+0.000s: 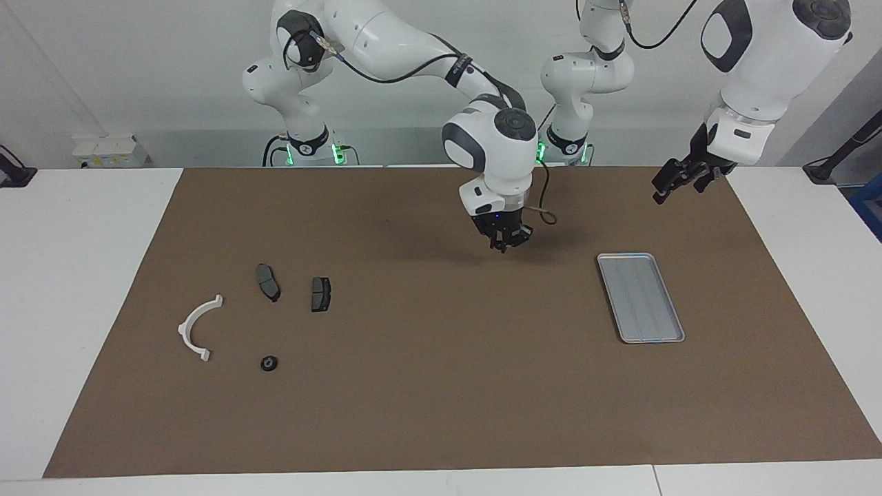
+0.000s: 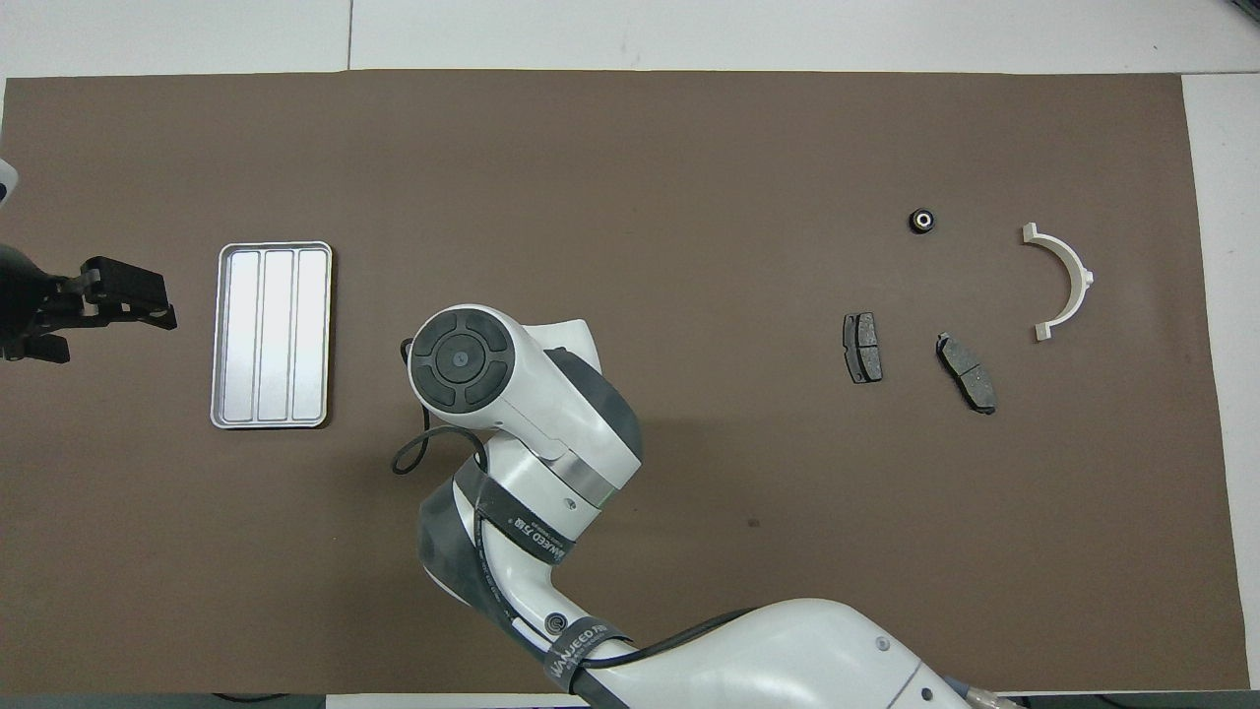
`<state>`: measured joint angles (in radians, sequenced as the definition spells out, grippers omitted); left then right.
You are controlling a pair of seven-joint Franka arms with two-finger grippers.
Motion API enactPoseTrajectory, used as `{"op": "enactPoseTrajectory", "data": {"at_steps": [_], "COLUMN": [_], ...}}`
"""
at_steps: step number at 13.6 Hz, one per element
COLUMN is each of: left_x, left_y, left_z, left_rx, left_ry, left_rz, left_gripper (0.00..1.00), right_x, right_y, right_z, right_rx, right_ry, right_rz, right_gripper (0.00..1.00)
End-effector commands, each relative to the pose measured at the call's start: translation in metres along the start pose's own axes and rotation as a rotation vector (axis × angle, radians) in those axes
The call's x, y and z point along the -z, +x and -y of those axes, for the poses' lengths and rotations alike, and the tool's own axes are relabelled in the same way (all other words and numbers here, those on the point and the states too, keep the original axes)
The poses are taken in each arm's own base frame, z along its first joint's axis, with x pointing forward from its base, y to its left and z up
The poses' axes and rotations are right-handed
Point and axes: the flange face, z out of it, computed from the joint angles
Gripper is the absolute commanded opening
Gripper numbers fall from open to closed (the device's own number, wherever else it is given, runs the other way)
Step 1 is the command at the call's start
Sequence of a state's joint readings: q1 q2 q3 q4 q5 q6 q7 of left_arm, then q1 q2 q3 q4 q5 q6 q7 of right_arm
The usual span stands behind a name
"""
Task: Pick bearing gear from pile to tray
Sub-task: 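Carry the nut with the right gripper to mid-table and release it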
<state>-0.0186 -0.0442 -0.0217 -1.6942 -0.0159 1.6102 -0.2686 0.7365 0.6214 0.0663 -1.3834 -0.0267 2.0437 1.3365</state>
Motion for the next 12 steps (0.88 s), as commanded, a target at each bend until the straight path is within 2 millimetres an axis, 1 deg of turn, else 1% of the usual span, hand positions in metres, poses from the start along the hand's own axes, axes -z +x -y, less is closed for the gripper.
{"op": "enactPoseTrajectory", "data": {"at_steps": [1,3,5,6,9,10,11,12], "left_x": [0.005,0.005,0.005,0.005,0.005,0.005,0.005,0.005], "left_y": [-0.008,-0.007,-0.007,-0.007,-0.008,-0.008,-0.008,-0.008], "left_z": [0.002,0.002,0.002,0.002,0.002,0.002,0.002,0.002], "left_rx": [-0.012,-0.012,-0.012,-0.012,-0.012,-0.012,-0.012,-0.012], "left_ry": [0.008,0.008,0.008,0.008,0.008,0.008,0.008,0.008], "left_rz": [0.001,0.003,0.003,0.003,0.001,0.001,0.001,0.001], "left_gripper": [1.0,1.0,1.0,1.0,1.0,1.0,1.0,1.0], "right_x": [-0.032,-0.058,-0.074,-0.078,-0.077,-0.074,-0.073,-0.061], "right_y": [0.016,0.016,0.017,0.018,0.02,0.02,0.02,0.022], "right_z": [-0.004,-0.008,-0.014,-0.016,-0.017,-0.016,-0.018,-0.015], "right_rx": [-0.021,-0.007,0.002,0.006,0.005,0.003,0.001,-0.003], "right_ry": [0.01,0.007,0.013,0.009,-0.003,-0.01,-0.044,-0.059], "right_rz": [-0.03,-0.047,-0.061,-0.067,-0.069,-0.067,-0.062,-0.059], "right_gripper": [0.0,0.0,0.0,0.0,0.0,0.38,0.99,1.0]}}
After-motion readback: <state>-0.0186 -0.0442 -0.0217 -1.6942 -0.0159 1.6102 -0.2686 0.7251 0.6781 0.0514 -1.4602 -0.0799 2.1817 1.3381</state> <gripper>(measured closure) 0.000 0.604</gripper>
